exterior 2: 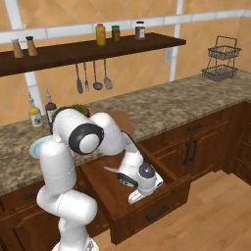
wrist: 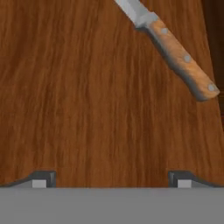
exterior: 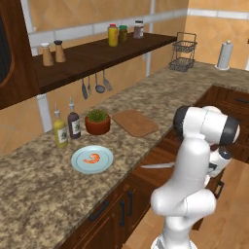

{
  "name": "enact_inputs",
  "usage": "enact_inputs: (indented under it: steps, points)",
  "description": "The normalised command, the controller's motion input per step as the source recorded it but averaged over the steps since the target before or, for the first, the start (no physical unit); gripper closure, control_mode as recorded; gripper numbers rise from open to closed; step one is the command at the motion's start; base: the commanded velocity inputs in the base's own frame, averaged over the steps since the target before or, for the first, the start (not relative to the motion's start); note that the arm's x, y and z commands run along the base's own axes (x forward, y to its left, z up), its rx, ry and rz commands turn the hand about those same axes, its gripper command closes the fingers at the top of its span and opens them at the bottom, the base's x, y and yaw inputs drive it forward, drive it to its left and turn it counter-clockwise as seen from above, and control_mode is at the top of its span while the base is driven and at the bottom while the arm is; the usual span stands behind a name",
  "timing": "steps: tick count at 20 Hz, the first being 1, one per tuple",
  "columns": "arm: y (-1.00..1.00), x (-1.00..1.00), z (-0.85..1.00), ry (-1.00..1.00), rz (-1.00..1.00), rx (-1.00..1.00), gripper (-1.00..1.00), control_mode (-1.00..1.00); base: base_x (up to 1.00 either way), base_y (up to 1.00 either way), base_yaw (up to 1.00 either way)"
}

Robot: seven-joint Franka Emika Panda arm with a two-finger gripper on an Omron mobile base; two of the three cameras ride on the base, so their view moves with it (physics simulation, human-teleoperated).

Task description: Pick up the knife from the drawer and place it on the cutting board. Then place the meat from the plate to the cutting board.

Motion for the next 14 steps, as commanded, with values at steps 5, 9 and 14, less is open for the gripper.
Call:
enact_inputs:
  steps: [5, 9, 14]
  points:
    - [0.12, 0.23, 1.0, 0.0, 0.28, 0.0, -1.0, -1.0, 0.0, 0.0, 0.0]
    - [0.0, 0.24, 1.0, 0.03, 0.3, 0.0, -1.0, -1.0, 0.0, 0.0, 0.0]
    - [0.0, 0.13, 0.95, 0.09, 0.25, 0.0, -1.0, -1.0, 0.0, 0.0, 0.0]
